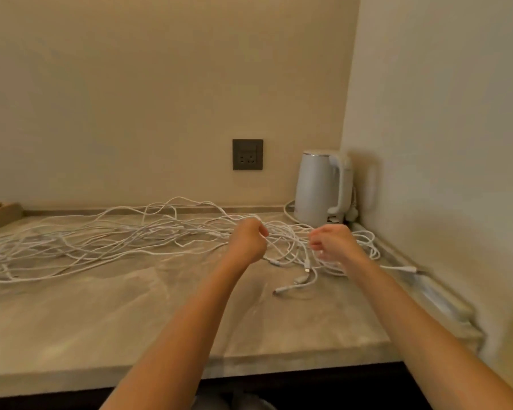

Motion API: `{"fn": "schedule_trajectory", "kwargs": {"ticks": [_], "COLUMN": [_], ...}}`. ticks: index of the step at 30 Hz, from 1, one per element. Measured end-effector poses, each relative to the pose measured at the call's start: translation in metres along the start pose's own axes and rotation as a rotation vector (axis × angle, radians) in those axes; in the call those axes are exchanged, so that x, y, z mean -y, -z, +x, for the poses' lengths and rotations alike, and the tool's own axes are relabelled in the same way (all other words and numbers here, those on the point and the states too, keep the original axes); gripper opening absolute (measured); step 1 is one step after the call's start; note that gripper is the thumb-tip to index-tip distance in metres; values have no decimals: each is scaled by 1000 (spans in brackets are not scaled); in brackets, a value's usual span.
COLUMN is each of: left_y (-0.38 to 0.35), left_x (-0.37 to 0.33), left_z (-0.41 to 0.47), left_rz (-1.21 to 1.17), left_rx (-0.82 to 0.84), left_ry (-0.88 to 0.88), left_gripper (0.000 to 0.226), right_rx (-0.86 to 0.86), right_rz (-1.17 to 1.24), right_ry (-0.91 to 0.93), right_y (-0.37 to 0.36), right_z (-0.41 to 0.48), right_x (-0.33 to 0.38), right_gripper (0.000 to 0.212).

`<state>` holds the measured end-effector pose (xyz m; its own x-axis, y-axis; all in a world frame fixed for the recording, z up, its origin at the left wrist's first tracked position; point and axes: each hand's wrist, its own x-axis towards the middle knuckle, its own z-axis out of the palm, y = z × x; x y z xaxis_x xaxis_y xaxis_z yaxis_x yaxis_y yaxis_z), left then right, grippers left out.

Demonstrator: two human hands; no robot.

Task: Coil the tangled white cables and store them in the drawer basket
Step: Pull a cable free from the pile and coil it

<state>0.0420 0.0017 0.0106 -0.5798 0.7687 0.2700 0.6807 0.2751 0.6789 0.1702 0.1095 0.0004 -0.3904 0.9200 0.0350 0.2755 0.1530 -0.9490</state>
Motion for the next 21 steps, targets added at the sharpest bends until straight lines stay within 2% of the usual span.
{"fn": "schedule_trajectory", "kwargs": {"ticks": [2, 4, 6, 10, 14, 18, 21], "left_y": [-11, -21, -31, -45, -52, -54, -49], "left_x": [-2, -4, -3, 6, 14, 14, 11], "left_z": [8, 16, 25, 45, 63, 79, 94], "left_rz": [22, 49, 55, 88, 89, 160, 180], "left_rx": [21, 34, 35, 17, -28, -20, -114], "left_ry": [4, -3, -20, -59, -114, -251, -270], "left_gripper": [32, 33, 33, 35, 40, 51, 33], "right_rx": [-43, -13, 12, -43, -92, 3, 76], "right_rz": [-176, -342, -482, -599, -484, -123, 76], "right_ry": [52, 127, 184, 191, 289, 384, 395], "right_y": [3, 0, -5, -11, -12, -10, -7], "right_z": [9, 14, 18, 28, 44, 62, 71], "right_x": [-12, -18, -20, -15, -4, 4, 14], "right_gripper": [16, 27, 22, 15, 13, 30, 29]}}
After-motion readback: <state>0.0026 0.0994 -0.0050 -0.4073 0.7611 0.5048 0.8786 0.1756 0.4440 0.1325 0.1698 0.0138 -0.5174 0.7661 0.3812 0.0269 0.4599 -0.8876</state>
